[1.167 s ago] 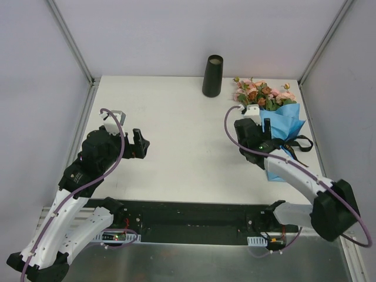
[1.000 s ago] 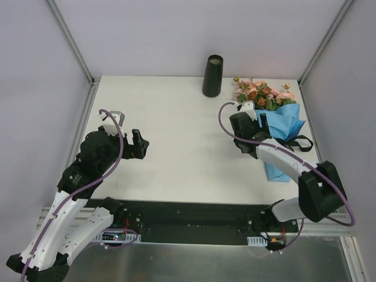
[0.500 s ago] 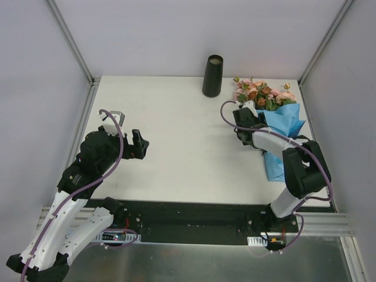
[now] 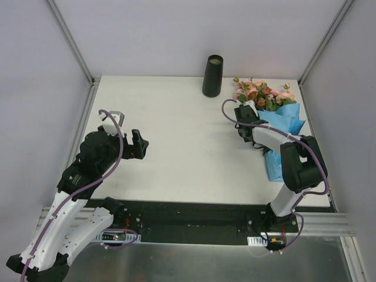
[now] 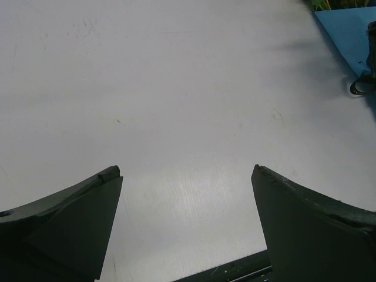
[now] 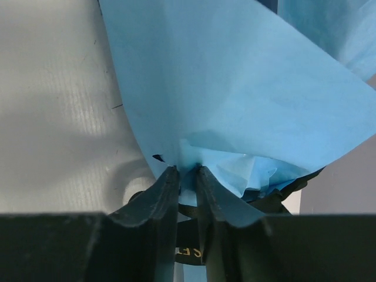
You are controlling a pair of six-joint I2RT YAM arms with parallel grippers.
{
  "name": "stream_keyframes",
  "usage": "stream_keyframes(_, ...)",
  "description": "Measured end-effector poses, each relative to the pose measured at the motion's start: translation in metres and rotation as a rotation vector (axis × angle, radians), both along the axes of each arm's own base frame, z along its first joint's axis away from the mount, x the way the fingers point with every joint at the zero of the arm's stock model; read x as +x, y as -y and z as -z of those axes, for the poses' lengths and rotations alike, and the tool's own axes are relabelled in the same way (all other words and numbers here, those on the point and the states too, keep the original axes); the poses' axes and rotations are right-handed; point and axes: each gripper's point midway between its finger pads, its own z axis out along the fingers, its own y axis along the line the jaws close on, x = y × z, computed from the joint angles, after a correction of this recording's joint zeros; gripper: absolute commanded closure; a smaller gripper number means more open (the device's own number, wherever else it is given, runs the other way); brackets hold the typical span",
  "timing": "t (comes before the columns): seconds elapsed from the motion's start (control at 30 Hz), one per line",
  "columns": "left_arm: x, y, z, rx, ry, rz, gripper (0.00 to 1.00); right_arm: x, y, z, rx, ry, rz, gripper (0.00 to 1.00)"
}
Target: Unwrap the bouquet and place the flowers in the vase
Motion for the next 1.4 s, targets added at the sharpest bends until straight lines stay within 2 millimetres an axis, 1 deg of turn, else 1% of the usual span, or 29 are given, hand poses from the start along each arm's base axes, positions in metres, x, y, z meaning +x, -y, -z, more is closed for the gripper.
stream_keyframes(0.1,0.0,0.0,0.0,0.001,0.001,0.0,0.03,-0.002,0.0,0.003,0.003,-0.019,0.003,0.96)
stream_keyframes(0.13,0.0,0.0,0.0,0.001,0.001,0.0,0.03,-0.002,0.0,0.003,0.004,-0.023,0.003,0.99)
stream_keyframes(0.3,0.0,0.0,0.0,0.002,0.002,0.0,0.03,-0.009,-0.005,0.005,0.018,-0.05,0.006,1.0)
stream_keyframes(0.4,0.0,0.0,0.0,0.002,0.002,-0.001,0.04,-0.017,-0.016,0.003,0.028,-0.064,-0.014,1.0)
stream_keyframes(0.57,0.001,0.0,0.001,0.004,-0.002,-0.001,0.04,-0.03,-0.051,-0.01,0.137,-0.029,-0.055,1.0)
stream_keyframes(0.63,0.001,0.0,0.001,0.005,-0.004,-0.001,0.04,-0.035,-0.067,-0.016,0.227,-0.001,-0.051,1.0)
stream_keyframes(0.7,0.001,0.0,0.001,0.005,-0.004,-0.001,0.04,-0.039,-0.079,-0.02,0.314,0.022,-0.025,1.0)
stream_keyframes(0.73,0.001,0.0,0.001,0.005,-0.004,-0.001,0.04,-0.041,-0.087,-0.021,0.381,0.034,-0.001,1.0)
stream_keyframes(0.83,0.001,0.0,0.002,0.006,-0.005,-0.003,0.04,-0.045,-0.107,-0.021,0.525,0.052,0.054,1.0)
stream_keyframes(0.97,0.001,0.0,0.004,0.012,-0.023,-0.004,0.03,-0.053,-0.139,-0.018,0.68,0.057,0.111,1.0)
stream_keyframes(1.07,-0.001,0.002,-0.002,-0.003,-0.038,0.001,0.02,-0.057,-0.164,-0.021,0.788,0.073,0.144,1.0)
stream_keyframes(1.13,-0.004,0.006,-0.005,-0.032,-0.047,0.015,0.03,-0.055,-0.179,-0.025,0.865,0.095,0.17,1.0)
stream_keyframes(1.17,-0.006,0.009,-0.005,-0.05,-0.056,0.025,0.03,-0.053,-0.185,-0.027,0.902,0.107,0.186,0.98)
stream_keyframes(1.2,-0.007,0.012,-0.005,-0.065,-0.063,0.031,0.03,-0.052,-0.191,-0.029,0.935,0.116,0.199,0.93)
stream_keyframes(1.27,-0.009,0.015,-0.003,-0.09,-0.083,0.035,0.03,-0.049,-0.198,-0.033,0.986,0.128,0.212,0.77)
stream_keyframes(1.3,-0.009,0.017,0.002,-0.103,-0.103,0.032,0.03,-0.048,-0.202,-0.035,1.006,0.13,0.213,0.7)
stream_keyframes(1.4,-0.01,0.022,0.017,-0.118,-0.165,0.034,0.03,-0.051,-0.206,-0.041,1.03,0.116,0.184,0.56)
